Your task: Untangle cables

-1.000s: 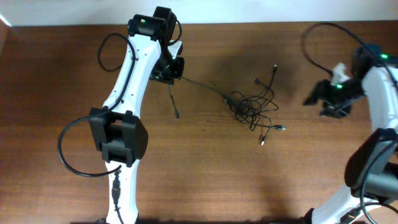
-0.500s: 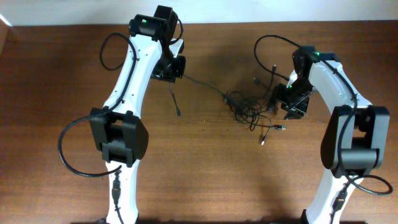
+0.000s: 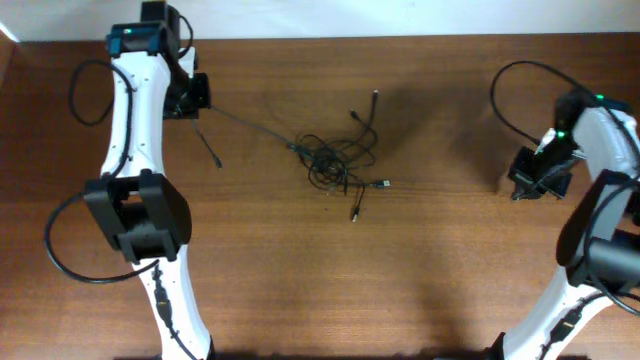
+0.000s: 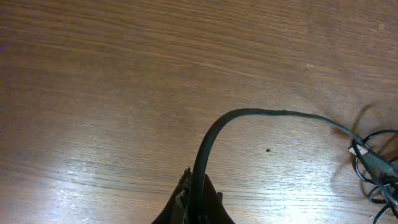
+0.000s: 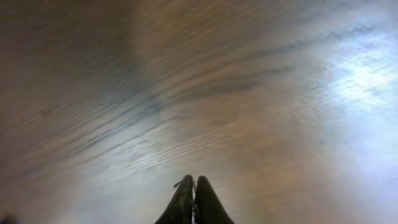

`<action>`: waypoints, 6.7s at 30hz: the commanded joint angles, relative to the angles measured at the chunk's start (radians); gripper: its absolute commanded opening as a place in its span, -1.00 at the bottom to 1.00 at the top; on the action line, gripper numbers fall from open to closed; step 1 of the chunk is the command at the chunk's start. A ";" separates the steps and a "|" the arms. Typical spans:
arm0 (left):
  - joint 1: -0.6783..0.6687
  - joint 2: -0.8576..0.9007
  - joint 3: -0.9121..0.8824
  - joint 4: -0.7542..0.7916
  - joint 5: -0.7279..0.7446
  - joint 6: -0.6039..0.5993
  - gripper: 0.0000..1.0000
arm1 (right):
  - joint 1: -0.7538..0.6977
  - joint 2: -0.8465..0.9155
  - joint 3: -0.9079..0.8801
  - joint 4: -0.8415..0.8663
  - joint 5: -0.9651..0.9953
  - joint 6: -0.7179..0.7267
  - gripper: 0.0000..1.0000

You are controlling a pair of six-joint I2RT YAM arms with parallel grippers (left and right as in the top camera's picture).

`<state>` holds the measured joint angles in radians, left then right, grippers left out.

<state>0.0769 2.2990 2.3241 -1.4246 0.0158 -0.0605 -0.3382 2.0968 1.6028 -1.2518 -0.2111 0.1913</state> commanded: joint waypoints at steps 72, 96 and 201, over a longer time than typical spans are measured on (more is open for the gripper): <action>-0.054 -0.164 0.230 -0.183 0.146 0.172 0.99 | 0.364 0.133 1.008 -0.447 -0.095 -0.155 0.05; -0.234 -0.216 -0.649 0.457 0.171 0.260 0.41 | 0.364 0.056 1.005 -0.447 -0.095 -0.155 0.57; 0.001 -0.321 -0.209 0.848 1.558 -0.547 -1.00 | 0.578 0.145 0.655 -0.169 0.139 0.263 -0.19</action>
<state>0.0319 2.0399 2.0983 -0.5861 1.5307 -0.5995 0.2768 2.2307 2.3013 -1.3895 -0.3088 0.4385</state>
